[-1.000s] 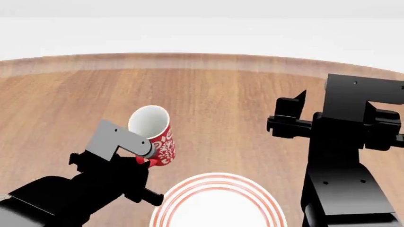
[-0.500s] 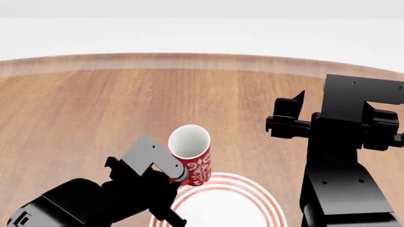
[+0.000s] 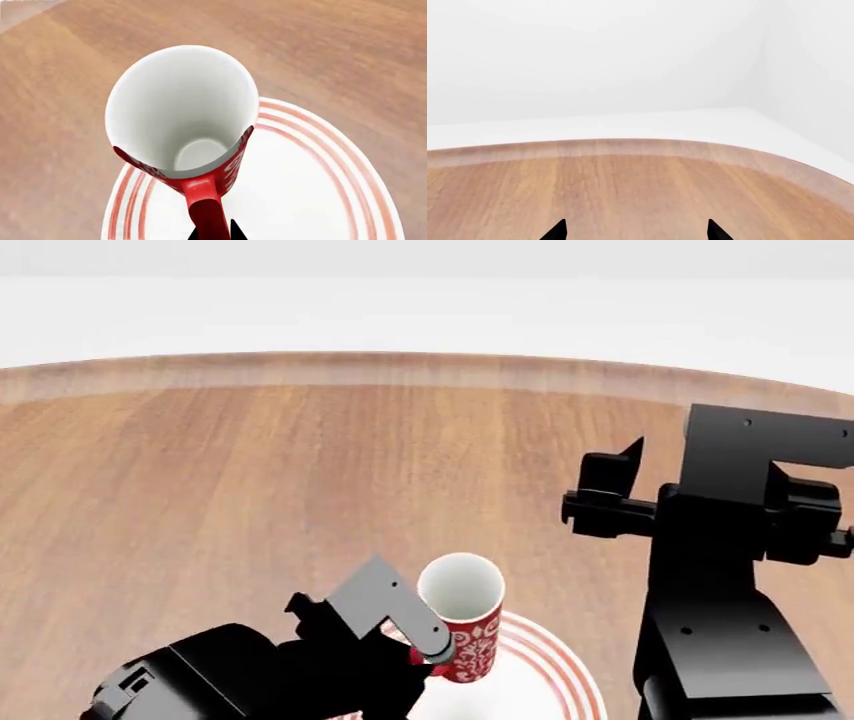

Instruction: Pick up the red mug and put it on the plate

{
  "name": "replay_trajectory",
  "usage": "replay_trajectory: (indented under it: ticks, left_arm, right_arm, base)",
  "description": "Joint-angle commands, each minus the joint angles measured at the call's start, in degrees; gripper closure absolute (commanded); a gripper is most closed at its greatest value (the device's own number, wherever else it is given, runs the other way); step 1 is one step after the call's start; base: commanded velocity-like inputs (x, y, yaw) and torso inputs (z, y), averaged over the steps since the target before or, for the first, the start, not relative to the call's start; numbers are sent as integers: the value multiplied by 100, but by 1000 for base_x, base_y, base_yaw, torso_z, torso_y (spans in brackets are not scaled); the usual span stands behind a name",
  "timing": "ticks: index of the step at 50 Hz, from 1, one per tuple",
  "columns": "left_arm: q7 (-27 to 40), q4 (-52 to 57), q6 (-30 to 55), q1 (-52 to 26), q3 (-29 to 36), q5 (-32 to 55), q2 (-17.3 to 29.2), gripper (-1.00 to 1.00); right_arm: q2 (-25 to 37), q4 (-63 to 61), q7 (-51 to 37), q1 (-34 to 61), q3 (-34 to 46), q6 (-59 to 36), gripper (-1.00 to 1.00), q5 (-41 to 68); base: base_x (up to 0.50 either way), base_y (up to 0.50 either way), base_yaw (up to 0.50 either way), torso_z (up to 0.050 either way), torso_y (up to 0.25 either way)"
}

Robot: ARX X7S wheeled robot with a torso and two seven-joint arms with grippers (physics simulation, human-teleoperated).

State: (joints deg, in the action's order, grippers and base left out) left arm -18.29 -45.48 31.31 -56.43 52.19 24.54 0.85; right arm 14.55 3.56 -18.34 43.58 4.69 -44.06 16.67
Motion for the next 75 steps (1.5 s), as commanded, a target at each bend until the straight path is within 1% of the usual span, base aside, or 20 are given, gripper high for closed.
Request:
replay_trajectory:
  ticks: [1,4,6,8,12,17,29,49,57,58,75]
  left_arm:
    - [321,-1060,-703,-710,2124,2277,-84,100]
    - [380,-1185,-818,-872,2801,3028,-85,100]
    - [444,-1220,-848,-930,3132,3336,-85,100]
    - [447,-1220,-817,-980,3337,3537,-85,100]
    - [490,-1232,-725,-1024,3514,3692,-85,100]
    - [520,-1282,-587,-1024,3545,3703,-85,100]
    - [349,-1288,-305,-978,3530,3576,-85,100]
    - [-74,-1162,-152,-842,3535,3268,-85,100]
    - [-92,-1184,-98,-872,3521,3310,-85,100]
    - [-74,-1187,-99,-868,3519,3317,-85,-100]
    - [-168,-1156,-38,-876,3528,3288,-85,-100]
  right_arm:
    - [-3,47,-4,-10,5,45,-100,26]
    - [3,16,-14,-9,4,21,-100,37]
    - [4,24,-15,-7,11,25,-100,38]
    - [6,9,-18,-10,3,17,-100,51]
    - [17,-6,-26,-22,-5,16,-100,63]
    - [20,19,-28,-32,-6,50,-100,68]
    - [14,65,-35,-66,-5,123,-100,91]
    - [5,147,-41,-90,18,199,-100,128]
    - [10,159,-49,-84,30,212,-100,139]
    - [10,160,-50,-83,31,212,-100,141]
    - [-7,292,-51,-63,64,311,-100,154]
  base:
    - [0,0,0,0,0]
    - [0,0,0,0,0]
    - [0,0,0,0,0]
    - [0,0,0,0,0]
    - [0,0,0,0,0]
    - [0,0,0,0,0]
    - [0,0,0,0,1]
    - [0,0,0,0,0]
    - [0,0,0,0,0]
    - [0,0,0,0,0]
    - [0,0,0,0,0]
